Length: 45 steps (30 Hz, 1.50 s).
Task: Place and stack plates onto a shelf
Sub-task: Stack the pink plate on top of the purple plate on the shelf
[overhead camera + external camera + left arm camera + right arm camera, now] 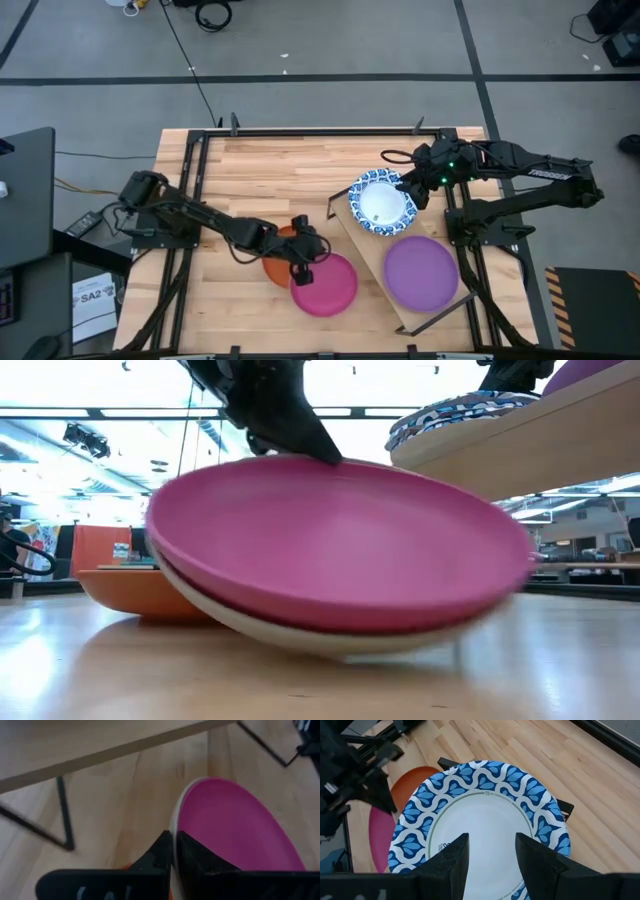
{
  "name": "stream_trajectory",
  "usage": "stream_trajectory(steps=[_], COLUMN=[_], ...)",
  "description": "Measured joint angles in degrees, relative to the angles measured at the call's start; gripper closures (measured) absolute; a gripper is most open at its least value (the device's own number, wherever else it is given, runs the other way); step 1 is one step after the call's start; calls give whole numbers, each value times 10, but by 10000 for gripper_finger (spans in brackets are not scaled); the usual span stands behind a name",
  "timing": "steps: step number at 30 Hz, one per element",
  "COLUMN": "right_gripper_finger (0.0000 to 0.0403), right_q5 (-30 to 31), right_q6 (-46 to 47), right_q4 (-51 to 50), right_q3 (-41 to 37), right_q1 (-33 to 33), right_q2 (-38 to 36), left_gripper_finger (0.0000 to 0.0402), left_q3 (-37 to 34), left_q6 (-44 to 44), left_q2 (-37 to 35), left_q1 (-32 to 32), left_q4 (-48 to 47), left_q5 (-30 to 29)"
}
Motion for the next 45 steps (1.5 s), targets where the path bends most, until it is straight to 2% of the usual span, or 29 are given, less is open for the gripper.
stream_trajectory(steps=[11, 20, 24, 39, 45], right_gripper_finger=[236, 236, 235, 235, 235], right_q5=[-3, -57, -60, -53, -2], right_q6=[0, 0, 5, 0, 0], right_q4=[3, 14, 23, 99, 150], right_q3=[0, 0, 0, 0, 0], right_q1=[0, 0, 0, 0, -2], right_q2=[0, 9, 13, 17, 17], left_gripper_finger=[378, 378, 378, 384, 387], left_q3=[0, 0, 0, 0, 0], left_q6=[-28, -34, -35, -23, 6], left_q2=[-70, -109, -122, -183, -213], left_q1=[8, 21, 38, 126, 175], left_q4=[-98, -144, -170, -263, -291], left_q5=[-4, -14, -14, -14, -14])
